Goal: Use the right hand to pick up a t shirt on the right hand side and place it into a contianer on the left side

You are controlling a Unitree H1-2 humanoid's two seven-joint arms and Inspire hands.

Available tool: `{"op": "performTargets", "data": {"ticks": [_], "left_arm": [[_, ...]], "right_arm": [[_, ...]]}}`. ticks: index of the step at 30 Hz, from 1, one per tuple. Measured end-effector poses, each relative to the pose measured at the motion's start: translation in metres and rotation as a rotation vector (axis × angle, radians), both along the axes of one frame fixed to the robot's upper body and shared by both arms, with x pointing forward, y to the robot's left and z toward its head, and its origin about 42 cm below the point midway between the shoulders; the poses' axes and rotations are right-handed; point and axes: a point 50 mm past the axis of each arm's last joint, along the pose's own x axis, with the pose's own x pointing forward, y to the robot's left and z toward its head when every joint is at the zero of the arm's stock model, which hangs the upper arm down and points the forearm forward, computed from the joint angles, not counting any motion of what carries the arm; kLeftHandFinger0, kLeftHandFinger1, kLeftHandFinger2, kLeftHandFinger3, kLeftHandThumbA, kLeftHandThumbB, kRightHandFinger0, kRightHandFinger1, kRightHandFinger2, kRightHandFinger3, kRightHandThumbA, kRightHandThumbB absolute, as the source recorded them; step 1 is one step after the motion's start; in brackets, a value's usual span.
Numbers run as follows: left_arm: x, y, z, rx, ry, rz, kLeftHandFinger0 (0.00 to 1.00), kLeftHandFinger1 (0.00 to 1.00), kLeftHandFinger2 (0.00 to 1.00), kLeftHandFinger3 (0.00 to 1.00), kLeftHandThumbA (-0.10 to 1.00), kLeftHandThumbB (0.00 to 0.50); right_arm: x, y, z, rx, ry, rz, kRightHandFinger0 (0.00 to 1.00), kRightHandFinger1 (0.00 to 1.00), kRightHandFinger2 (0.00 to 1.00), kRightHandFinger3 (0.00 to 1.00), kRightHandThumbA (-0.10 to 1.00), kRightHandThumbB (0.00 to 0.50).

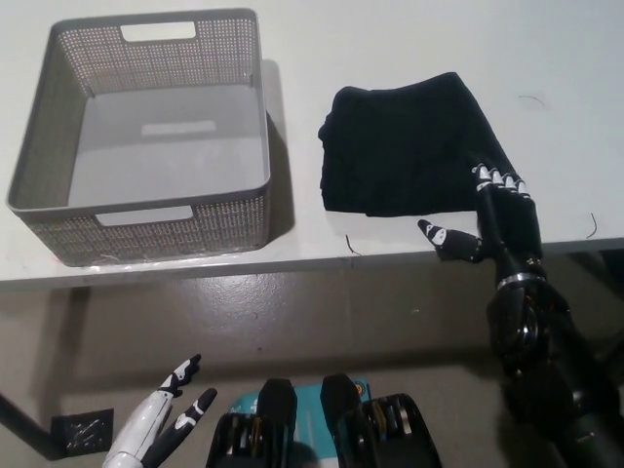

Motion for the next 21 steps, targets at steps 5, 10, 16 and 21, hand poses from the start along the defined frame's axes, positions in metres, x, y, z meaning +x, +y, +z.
{"op": "performTargets", "data": {"ticks": [5,10,16,21], "left_arm": [[0.0,0.0,0.0,0.002,0.0,-0.001,0.97,0.97,1.0,1.0,1.0,0.339],[0.0,0.0,0.001,0.004,-0.004,-0.003,0.97,0.96,1.0,1.0,1.0,0.362],[0.001,-0.001,0.003,0.005,-0.013,-0.007,1.0,0.98,1.0,1.0,1.0,0.35],[0.001,-0.001,0.003,0.005,-0.011,-0.01,0.98,0.96,1.0,1.0,1.0,0.363]], "right_arm": [[0.007,0.014,0.003,-0.005,-0.003,0.014,1.0,1.0,1.0,1.0,1.0,0.456],[0.013,0.029,0.005,-0.004,-0.002,0.033,1.0,1.0,1.0,1.0,1.0,0.435],[0.023,0.034,0.007,0.005,0.0,0.032,1.0,1.0,1.0,1.0,0.93,0.378],[0.024,0.034,0.001,0.057,-0.018,0.046,1.0,1.0,1.0,1.0,0.29,0.103]]}}
